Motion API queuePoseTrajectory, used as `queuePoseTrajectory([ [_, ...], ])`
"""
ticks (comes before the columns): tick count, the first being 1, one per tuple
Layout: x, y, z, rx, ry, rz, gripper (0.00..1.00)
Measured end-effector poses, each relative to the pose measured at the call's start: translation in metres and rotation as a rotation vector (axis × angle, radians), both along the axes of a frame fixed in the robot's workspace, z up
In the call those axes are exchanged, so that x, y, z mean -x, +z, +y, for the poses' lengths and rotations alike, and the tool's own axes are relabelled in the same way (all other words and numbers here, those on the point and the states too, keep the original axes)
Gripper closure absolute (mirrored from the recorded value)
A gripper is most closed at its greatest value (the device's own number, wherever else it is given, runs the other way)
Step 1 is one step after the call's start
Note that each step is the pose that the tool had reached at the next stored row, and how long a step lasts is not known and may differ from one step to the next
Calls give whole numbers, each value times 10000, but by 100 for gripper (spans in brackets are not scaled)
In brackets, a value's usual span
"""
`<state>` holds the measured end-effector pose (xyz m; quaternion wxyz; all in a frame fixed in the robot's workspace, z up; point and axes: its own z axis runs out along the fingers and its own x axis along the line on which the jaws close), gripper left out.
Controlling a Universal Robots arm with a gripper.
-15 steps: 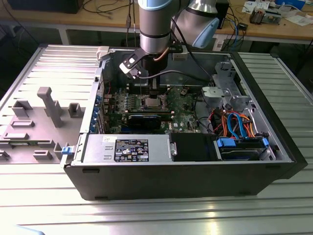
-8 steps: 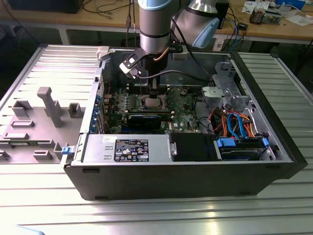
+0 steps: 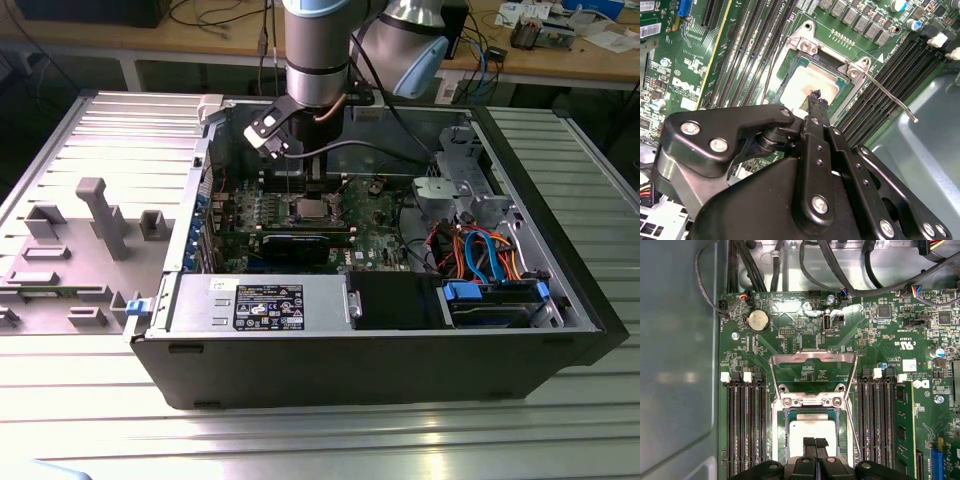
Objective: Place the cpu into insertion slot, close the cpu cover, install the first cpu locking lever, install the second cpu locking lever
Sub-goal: 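Close the cpu cover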
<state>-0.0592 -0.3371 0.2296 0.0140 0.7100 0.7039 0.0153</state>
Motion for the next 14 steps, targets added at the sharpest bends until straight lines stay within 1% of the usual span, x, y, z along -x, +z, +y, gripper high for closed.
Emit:
queuePoseTrajectory([
  [4,0,48,0,0,0,0,89],
  [6,0,91,0,1,0,1,89],
  [9,0,138,0,0,0,1,89],
  [14,0,171,0,0,0,0,89],
])
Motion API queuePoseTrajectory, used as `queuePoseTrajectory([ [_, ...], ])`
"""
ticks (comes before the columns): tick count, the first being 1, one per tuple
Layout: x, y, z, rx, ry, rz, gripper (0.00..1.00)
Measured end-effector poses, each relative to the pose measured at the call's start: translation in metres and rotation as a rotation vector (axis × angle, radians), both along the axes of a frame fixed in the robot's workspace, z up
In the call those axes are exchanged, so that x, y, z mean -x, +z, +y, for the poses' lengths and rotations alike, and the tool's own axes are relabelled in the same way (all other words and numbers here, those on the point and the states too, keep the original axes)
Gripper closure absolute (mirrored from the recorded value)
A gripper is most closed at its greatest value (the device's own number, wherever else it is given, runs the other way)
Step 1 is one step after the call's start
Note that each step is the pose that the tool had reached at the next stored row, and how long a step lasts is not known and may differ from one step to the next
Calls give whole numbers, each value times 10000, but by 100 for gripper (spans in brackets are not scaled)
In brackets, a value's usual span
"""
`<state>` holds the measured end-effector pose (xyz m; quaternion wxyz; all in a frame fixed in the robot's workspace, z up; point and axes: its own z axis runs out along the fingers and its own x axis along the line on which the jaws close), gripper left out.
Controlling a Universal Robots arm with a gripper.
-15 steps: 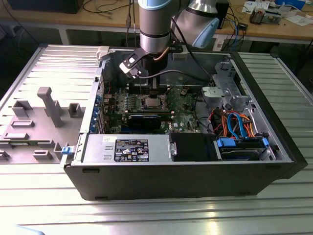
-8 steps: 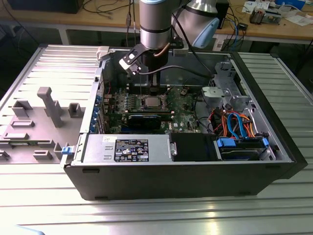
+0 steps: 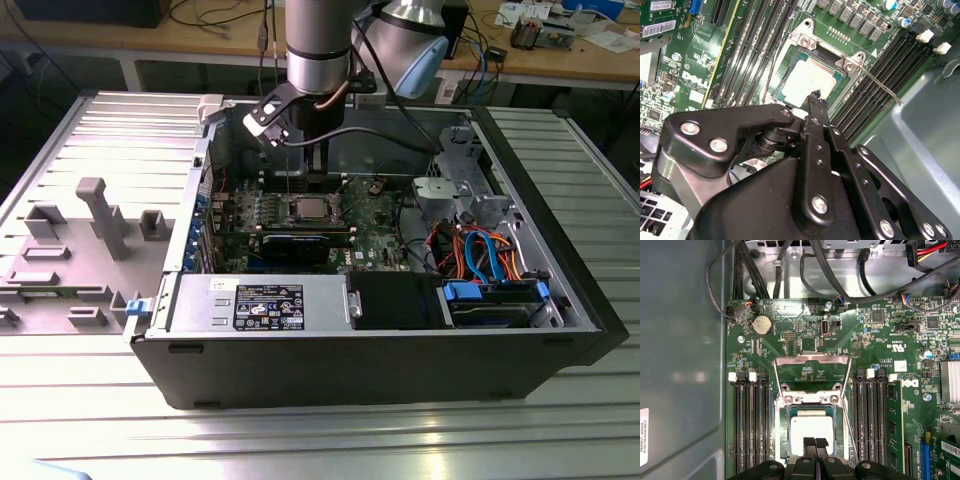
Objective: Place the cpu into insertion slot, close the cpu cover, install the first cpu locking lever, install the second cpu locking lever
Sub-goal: 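Close the cpu cover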
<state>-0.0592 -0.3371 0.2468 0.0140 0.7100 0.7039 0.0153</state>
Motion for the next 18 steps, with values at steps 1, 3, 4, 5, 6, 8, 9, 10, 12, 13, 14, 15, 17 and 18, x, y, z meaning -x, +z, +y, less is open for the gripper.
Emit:
queuePoseTrajectory([
  [1,0,5,0,0,0,0,89],
  [3,0,25,0,-1,0,-1,89],
  [4,0,33,0,0,0,0,89],
  [5,0,41,0,0,0,0,89],
  [6,0,45,0,-1,0,0,89],
  [8,0,57,0,0,0,0,89],
  [9,0,66,0,0,0,0,89],
  [10,0,76,0,0,0,0,89],
  [12,0,94,0,0,0,0,89],
  [13,0,109,0,-1,0,0,89],
  [14,0,125,0,-1,0,0,89],
  [15,0,138,0,-1,0,0,89],
  [17,0,149,0,0,0,0,89],
  [18,0,161,0,0,0,0,89],
])
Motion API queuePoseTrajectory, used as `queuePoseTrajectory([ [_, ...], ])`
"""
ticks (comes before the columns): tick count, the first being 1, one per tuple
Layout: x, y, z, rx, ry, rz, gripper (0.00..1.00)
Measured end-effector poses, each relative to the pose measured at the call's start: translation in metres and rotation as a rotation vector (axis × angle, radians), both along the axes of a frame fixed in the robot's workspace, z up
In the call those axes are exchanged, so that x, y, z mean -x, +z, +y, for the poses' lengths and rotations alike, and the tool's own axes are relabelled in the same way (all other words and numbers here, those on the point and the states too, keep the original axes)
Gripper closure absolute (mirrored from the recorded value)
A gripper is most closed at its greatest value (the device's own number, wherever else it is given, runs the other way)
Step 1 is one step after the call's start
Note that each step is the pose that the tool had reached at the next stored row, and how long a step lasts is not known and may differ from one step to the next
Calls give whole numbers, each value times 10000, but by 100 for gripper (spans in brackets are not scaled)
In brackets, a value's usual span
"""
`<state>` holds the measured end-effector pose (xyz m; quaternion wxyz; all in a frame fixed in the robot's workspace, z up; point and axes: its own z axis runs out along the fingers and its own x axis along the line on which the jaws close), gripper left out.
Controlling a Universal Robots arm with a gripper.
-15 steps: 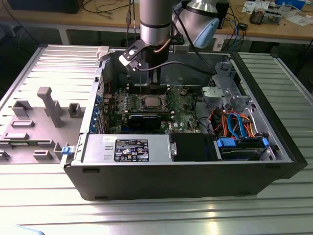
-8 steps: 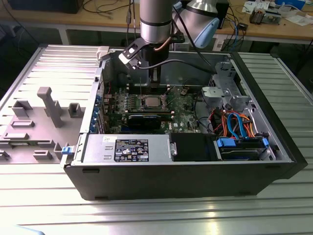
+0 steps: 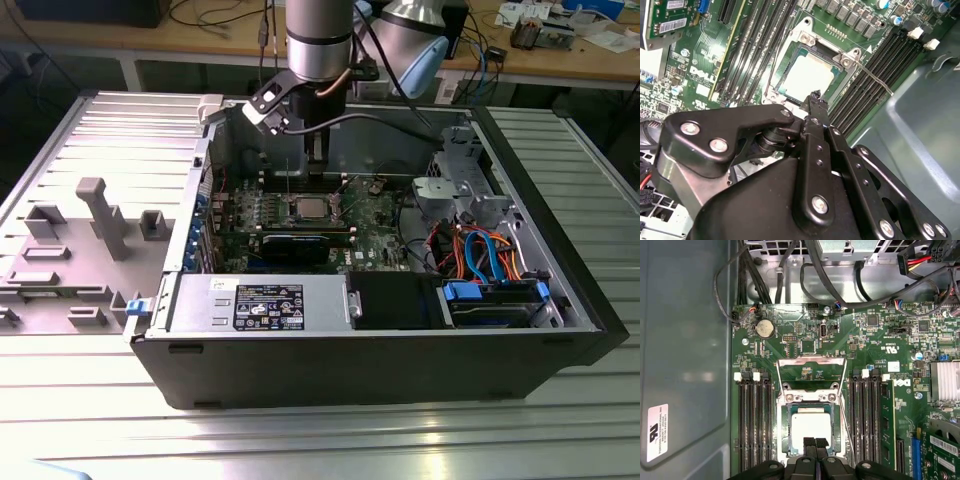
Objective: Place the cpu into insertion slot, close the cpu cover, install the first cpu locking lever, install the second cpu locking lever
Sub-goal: 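Close the cpu cover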
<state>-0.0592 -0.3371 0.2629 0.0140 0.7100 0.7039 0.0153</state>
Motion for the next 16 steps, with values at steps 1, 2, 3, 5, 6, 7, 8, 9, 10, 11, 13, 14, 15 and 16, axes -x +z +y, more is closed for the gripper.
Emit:
queuePoseTrajectory([
  [1,0,11,0,0,0,0,89],
  [2,0,21,0,0,0,0,89],
  [3,0,29,0,0,0,0,89],
  [5,0,59,0,0,0,1,89],
  [6,0,71,0,0,0,0,89],
  [7,0,82,0,1,0,0,89],
  [8,0,93,0,0,0,0,89],
  [9,0,98,0,0,0,0,89],
  [10,0,100,0,-3,1,-2,89],
  [11,0,102,0,-1,0,0,89],
  [13,0,102,0,-1,1,0,89],
  [14,0,102,0,0,1,0,89],
  [15,0,103,0,0,0,0,89],
  [16,0,103,0,0,1,0,89],
])
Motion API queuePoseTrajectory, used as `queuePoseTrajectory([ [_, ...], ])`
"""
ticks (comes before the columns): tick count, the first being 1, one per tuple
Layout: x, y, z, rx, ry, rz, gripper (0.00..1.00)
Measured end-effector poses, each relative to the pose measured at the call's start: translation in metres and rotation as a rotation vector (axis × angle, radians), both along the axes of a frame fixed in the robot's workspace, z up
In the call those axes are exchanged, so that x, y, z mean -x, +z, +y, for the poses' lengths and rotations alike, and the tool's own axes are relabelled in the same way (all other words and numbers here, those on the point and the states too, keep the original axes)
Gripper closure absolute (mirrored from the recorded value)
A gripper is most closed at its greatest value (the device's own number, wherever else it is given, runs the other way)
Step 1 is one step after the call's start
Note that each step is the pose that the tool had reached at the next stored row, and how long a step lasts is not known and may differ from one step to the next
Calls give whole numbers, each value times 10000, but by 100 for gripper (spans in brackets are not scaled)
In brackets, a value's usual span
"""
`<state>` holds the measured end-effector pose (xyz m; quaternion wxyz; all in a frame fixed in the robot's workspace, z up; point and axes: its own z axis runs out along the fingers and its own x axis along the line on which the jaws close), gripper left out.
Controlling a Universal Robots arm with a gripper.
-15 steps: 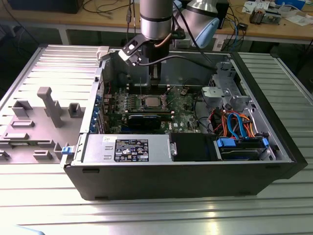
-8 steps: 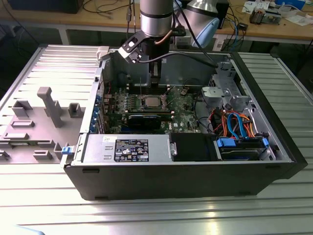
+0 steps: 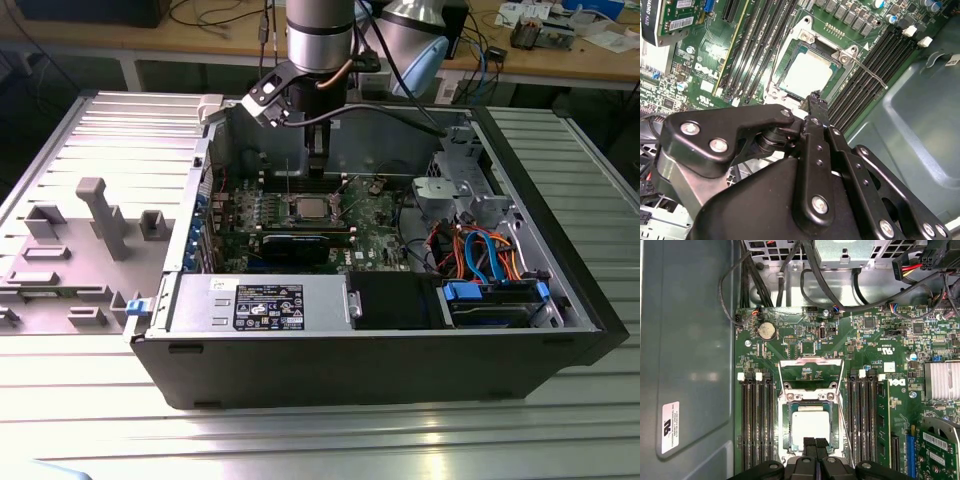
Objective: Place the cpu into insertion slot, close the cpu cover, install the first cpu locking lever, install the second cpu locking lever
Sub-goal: 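Close the cpu cover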
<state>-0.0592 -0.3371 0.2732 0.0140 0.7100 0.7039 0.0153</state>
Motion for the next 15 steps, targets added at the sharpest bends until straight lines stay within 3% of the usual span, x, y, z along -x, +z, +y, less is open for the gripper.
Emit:
queuePoseTrajectory([
  [5,0,1,0,0,0,0,89],
  [8,-86,1,-1,-1,0,0,89],
  [15,-93,1,0,-1,0,0,89],
])
